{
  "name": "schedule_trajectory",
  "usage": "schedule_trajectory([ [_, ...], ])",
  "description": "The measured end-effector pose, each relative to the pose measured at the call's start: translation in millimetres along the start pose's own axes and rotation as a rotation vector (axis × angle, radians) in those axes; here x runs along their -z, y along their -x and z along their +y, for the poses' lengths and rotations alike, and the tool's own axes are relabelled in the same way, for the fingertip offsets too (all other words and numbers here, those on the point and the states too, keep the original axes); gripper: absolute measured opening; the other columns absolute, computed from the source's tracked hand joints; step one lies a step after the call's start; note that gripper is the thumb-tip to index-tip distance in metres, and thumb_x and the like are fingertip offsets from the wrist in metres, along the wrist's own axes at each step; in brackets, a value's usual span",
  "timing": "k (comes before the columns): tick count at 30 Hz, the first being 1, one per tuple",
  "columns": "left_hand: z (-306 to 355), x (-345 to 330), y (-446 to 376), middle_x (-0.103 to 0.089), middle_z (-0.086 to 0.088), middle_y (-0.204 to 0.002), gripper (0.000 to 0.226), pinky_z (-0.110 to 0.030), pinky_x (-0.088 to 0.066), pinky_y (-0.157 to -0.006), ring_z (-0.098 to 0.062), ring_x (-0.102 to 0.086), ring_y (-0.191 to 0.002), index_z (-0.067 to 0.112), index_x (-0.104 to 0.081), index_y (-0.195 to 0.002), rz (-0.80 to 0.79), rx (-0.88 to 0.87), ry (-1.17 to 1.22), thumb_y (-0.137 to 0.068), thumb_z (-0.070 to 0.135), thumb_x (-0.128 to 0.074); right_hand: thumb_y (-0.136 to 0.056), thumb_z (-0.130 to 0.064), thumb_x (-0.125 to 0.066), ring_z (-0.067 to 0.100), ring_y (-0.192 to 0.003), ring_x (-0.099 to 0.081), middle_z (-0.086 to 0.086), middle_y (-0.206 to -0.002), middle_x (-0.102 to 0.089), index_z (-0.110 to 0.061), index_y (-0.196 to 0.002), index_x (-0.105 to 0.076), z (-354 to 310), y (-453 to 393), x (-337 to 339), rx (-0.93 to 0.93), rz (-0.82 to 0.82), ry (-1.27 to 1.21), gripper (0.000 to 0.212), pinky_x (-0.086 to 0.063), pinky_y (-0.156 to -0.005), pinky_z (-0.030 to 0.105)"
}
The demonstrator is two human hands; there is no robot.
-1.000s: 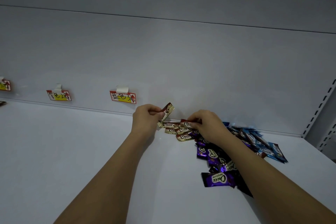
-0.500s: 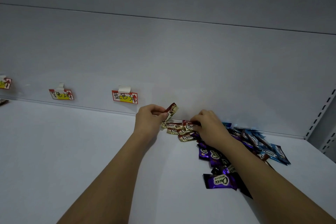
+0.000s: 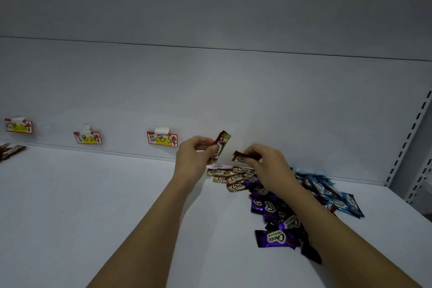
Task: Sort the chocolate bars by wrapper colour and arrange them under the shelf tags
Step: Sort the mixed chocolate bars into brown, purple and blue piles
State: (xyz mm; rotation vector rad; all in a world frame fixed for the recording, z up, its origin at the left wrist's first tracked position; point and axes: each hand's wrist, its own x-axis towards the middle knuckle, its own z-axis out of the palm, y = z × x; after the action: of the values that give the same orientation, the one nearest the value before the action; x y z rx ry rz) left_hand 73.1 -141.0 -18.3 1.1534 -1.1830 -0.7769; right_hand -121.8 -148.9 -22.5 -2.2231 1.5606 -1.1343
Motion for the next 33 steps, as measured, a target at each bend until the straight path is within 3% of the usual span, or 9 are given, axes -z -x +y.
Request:
schedule_trajectory([
  [2,6.1,-0.7,4.8,-0.073,-0.003,-0.082,0.009,-0.027,-0.059,-0.069,-0.017,-0.070,-0.076,0.017,-0.070,-0.089,-0.005,0.008,0.040,-0.084,0.010,-0.073,-0.090,-0.015,-0.067,0.007,-0.080,-0.064,-0.009,-0.087,-0.069,-0.024,-0.093,-0.069,-6.4,3.3,1.9,-0.073,-0.032,-0.125,0.010,-0.048,-0.068,0.016],
  [7,12.1,-0.6,29.2,-0.072,-0.015,-0.085,0.014,-0.029,-0.059,-0.069,-0.020,-0.066,-0.069,0.005,-0.067,-0.097,-0.019,0.103,0.095,-0.084,0.002,-0.070,-0.089,-0.010,-0.068,0.020,-0.073,-0.071,0.004,-0.081,-0.072,-0.013,-0.097,-0.069,-15.2,13.2,4.9,-0.244,-0.067,-0.381,0.008,-0.060,-0.071,0.031],
  [10,14.9,11.9,39.2,-0.072,-0.012,-0.081,0.018,-0.023,-0.057,-0.063,-0.016,-0.068,-0.066,0.003,-0.066,-0.099,0.007,0.123,0.146,-0.083,-0.003,-0.069,-0.089,-0.004,-0.066,0.021,-0.069,-0.071,0.011,-0.085,-0.073,-0.006,-0.099,-0.068,-26.5,13.1,2.2,-0.280,-0.081,-0.592,0.010,-0.061,-0.069,0.032],
  [14,20.2,43.9,54.5,-0.073,-0.010,-0.083,0.023,-0.024,-0.058,-0.068,-0.019,-0.070,-0.072,0.009,-0.067,-0.098,0.068,0.124,0.155,-0.080,-0.004,-0.071,-0.088,-0.003,-0.067,0.020,-0.068,-0.072,0.015,-0.090,-0.073,-0.003,-0.101,-0.068,-53.2,18.4,-12.8,-0.289,-0.170,-0.777,0.012,-0.061,-0.074,0.035],
  [20,27.6,110.7,88.0,-0.075,-0.007,-0.084,0.027,-0.025,-0.057,-0.070,-0.022,-0.072,-0.078,0.012,-0.069,-0.097,0.182,0.119,0.082,-0.077,-0.006,-0.072,-0.088,0.003,-0.064,0.022,-0.070,-0.068,0.017,-0.087,-0.069,0.000,-0.092,-0.068,-107.6,36.3,-28.6,-0.266,-0.269,-1.005,0.007,-0.057,-0.066,0.024],
  [27,56.8,186.8,123.8,-0.075,-0.004,-0.086,0.023,-0.031,-0.058,-0.073,-0.021,-0.072,-0.081,0.012,-0.070,-0.096,0.308,0.095,0.020,-0.078,-0.002,-0.074,-0.088,0.001,-0.064,0.021,-0.075,-0.067,0.013,-0.090,-0.070,-0.004,-0.098,-0.070,-173.6,52.3,-57.6,-0.232,-0.397,-1.082,0.013,-0.060,-0.074,0.035],
  [33,65.5,242.1,133.6,-0.075,-0.002,-0.083,0.021,-0.031,-0.059,-0.072,-0.022,-0.073,-0.081,0.014,-0.070,-0.091,0.380,0.074,-0.018,-0.079,-0.003,-0.074,-0.087,0.001,-0.067,0.020,-0.075,-0.068,0.012,-0.090,-0.071,-0.005,-0.094,-0.071,-227.8,49.8,-94.2,-0.191,-0.435,-1.094,0.010,-0.060,-0.078,0.032],
])
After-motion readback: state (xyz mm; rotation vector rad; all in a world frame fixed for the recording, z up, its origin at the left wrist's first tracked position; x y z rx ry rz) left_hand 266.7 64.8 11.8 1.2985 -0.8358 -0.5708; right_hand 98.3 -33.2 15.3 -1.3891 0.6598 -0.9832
